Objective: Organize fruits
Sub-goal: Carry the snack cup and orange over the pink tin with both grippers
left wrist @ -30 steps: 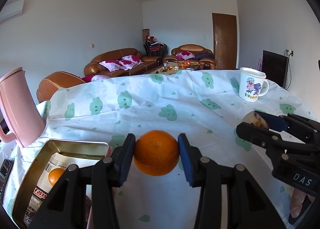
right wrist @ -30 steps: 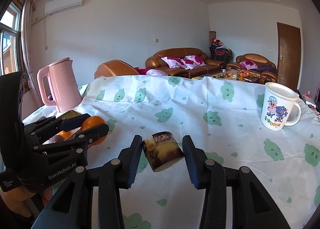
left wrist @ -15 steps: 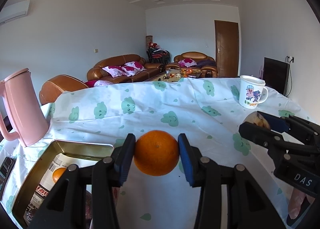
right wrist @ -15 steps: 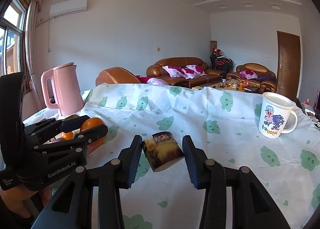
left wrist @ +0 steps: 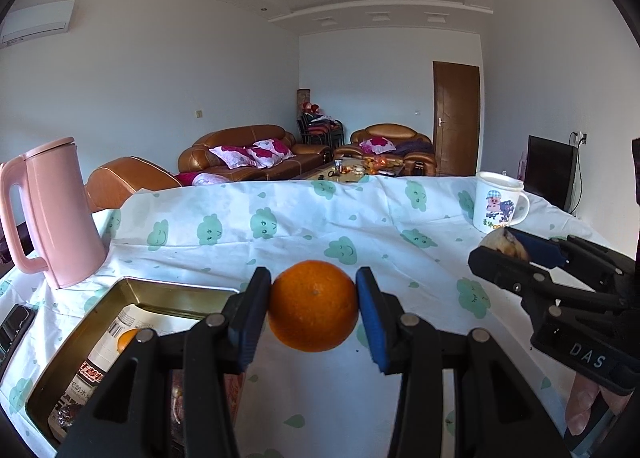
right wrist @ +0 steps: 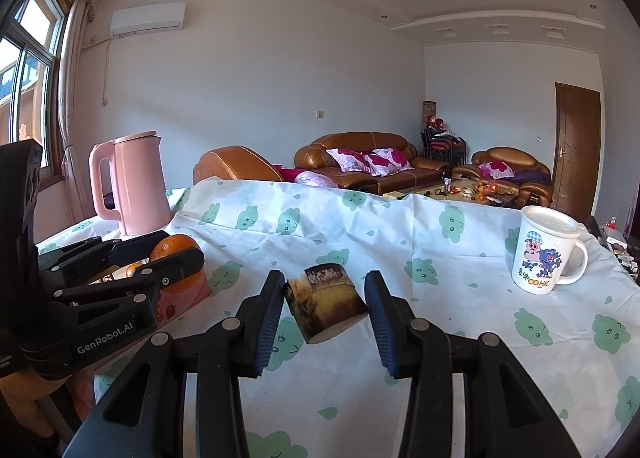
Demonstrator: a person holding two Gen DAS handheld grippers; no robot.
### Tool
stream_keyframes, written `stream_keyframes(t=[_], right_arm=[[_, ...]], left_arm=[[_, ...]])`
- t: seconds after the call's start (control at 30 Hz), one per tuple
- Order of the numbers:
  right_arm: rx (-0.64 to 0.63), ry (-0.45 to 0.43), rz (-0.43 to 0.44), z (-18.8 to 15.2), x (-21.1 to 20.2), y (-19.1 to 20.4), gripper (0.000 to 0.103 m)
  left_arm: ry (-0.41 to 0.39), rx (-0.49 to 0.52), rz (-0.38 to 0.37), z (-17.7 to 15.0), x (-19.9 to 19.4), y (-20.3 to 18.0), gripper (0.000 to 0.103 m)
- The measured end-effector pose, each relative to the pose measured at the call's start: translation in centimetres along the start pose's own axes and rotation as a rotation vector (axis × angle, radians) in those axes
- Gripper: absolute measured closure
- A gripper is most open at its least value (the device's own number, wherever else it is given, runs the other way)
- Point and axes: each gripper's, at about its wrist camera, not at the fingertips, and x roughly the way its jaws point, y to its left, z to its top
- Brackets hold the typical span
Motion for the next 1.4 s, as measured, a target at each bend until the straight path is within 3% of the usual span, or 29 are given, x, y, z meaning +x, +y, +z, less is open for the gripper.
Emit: stream_keyframes(t=[0.47, 0.97, 1.4], right_arm=[[-0.04, -0.001, 0.135, 2.6, 0.9, 5.9, 0.059], [-0.104, 0.035, 0.289, 4.6, 4.5, 14.5, 0.059], [-0.142, 0.16, 0.364, 3.1, 9.2, 19.4, 0.059]], left_arm=[[0.019, -0.067, 0.036, -0.6, -3.3, 5.7, 0.058], [0.053, -0.165, 0.203, -0.8, -5.1, 16.3, 0.058], [0.136, -0.21, 0.17, -2.7, -3.1, 18.6, 0.058]])
